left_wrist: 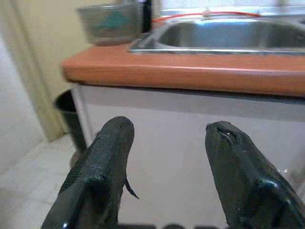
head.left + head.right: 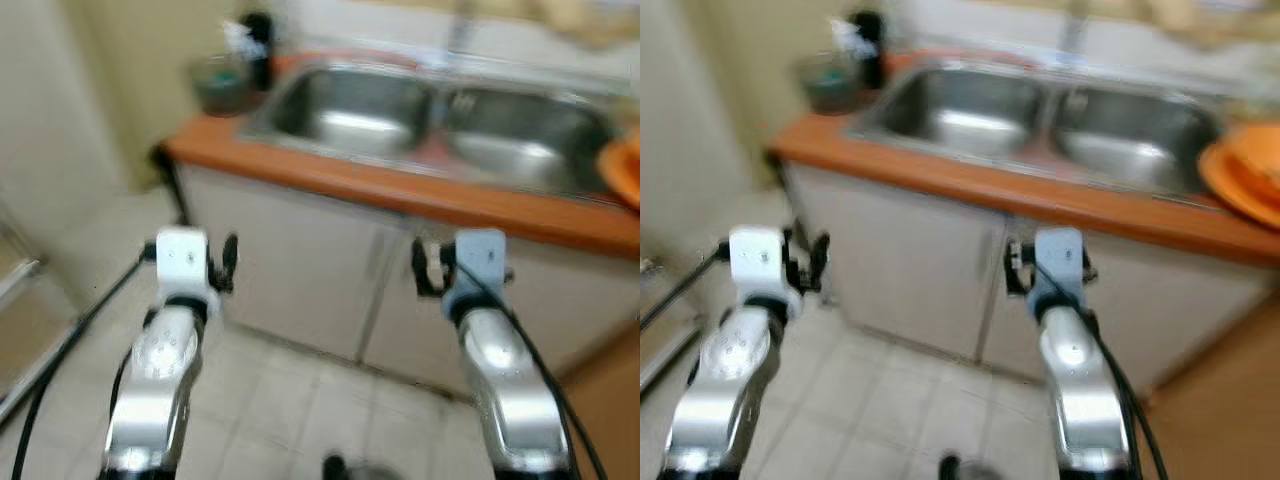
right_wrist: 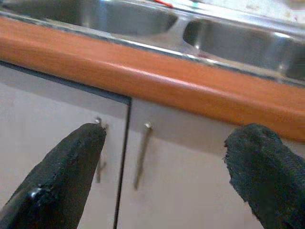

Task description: Kitchen organization

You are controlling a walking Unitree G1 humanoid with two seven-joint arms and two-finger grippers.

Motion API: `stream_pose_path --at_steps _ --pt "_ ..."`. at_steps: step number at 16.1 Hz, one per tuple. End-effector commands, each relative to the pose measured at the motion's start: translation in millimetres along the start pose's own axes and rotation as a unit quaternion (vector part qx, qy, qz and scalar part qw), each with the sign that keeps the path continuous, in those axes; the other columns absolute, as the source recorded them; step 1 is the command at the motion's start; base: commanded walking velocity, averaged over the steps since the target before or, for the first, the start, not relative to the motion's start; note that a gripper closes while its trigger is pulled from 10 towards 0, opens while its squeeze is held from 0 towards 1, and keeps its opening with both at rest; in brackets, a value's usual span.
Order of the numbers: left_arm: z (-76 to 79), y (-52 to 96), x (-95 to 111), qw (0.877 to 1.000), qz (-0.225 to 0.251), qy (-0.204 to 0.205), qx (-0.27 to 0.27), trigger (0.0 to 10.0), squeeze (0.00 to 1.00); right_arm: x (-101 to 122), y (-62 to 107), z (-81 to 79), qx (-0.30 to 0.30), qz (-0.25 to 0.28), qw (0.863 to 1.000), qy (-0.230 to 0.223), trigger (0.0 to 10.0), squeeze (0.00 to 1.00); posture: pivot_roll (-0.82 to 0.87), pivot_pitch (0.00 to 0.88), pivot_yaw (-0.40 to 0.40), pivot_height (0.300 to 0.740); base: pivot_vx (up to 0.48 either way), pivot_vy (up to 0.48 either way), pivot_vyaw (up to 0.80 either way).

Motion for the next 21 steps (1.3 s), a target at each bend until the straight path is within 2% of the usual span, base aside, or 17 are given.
stream_pose_path --at_steps 1,9,12,19,20,21 --pt "3.1 -0.1 5.1 1.0 0.011 -0.001 -0.003 10.0 0.0 -1.4 -0.6 4.4 -0.01 -0.007 1.0 0.004 10.0 1.0 -0.02 0.0 0.006 0.74 0.0 0.0 -0.8" --pt "6.3 0.4 10.1 1.0 0.017 0.015 -0.014 10.0 0.0 -2.6 -2.1 2.9 -0.004 -0.013 1.0 -0.005 10.0 1.0 -0.02 0.0 0.005 0.74 0.0 0.0 -0.8" --pt "11.2 0.4 17.3 0.999 0.033 0.022 -0.035 10.0 0.0 1.9 -3.2 3.9 -0.008 -0.005 1.0 -0.005 10.0 1.0 -0.02 0.0 0.005 0.74 0.17 0.0 -0.8" --pt "17.0 1.5 18.2 0.997 0.036 0.034 -0.051 10.0 0.0 19.6 -3.1 -4.6 0.018 0.026 0.999 0.001 10.0 1.0 -0.03 0.0 0.005 0.74 0.392 0.0 -0.07" --pt "18.0 1.4 18.3 0.997 0.036 0.035 -0.053 10.0 0.0 20.5 -3.2 -4.9 0.019 0.027 0.999 0.002 10.0 0.28 -0.03 0.0 0.005 0.74 0.401 0.0 0.0" --pt "18.6 1.4 18.0 0.997 0.036 0.035 -0.054 10.0 0.0 21.1 -3.1 -4.5 0.018 0.029 0.999 0.006 10.0 0.0 -0.03 0.0 0.006 0.74 0.401 0.0 0.0"
Point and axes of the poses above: a point about 5 cm out from each wrist's last joint towards the gripper, its own y axis pointing back from the gripper into the wrist, its own x axis along the axis of the wrist's last joint, z = x × y, the point moved 6 cm from there along -y, pointing out of the wrist towards the gripper, and after that the axes turned 1 degree about y, right-handed, at the moved point
